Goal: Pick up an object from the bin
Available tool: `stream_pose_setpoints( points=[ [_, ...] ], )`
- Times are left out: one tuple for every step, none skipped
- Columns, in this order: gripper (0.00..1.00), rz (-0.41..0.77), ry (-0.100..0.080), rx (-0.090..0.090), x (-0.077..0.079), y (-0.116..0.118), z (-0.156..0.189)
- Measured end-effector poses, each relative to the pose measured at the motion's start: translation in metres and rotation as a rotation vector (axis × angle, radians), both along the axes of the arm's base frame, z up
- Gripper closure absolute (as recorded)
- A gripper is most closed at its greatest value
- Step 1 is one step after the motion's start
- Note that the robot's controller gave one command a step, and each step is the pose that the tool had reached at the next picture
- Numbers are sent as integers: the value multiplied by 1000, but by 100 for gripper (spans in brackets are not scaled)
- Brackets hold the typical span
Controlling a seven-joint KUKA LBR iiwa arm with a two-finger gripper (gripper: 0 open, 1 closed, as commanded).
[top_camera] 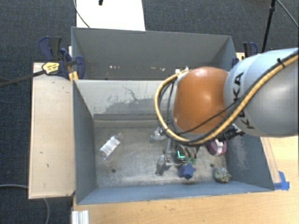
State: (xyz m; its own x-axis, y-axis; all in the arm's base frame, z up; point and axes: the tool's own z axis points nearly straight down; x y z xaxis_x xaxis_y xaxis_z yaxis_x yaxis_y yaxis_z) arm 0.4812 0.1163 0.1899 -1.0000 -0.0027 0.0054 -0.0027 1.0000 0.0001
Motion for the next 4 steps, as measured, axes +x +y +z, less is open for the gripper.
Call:
stream_pose_setpoints(
  points=[
    [0, -182, -7, 2, 66, 59, -61],
    [0, 30, -11, 4, 59, 128, -53],
    [0, -113, -3, -1, 62, 118, -118],
    [100, -115, -6, 1, 63, 119, -116]
  ],
)
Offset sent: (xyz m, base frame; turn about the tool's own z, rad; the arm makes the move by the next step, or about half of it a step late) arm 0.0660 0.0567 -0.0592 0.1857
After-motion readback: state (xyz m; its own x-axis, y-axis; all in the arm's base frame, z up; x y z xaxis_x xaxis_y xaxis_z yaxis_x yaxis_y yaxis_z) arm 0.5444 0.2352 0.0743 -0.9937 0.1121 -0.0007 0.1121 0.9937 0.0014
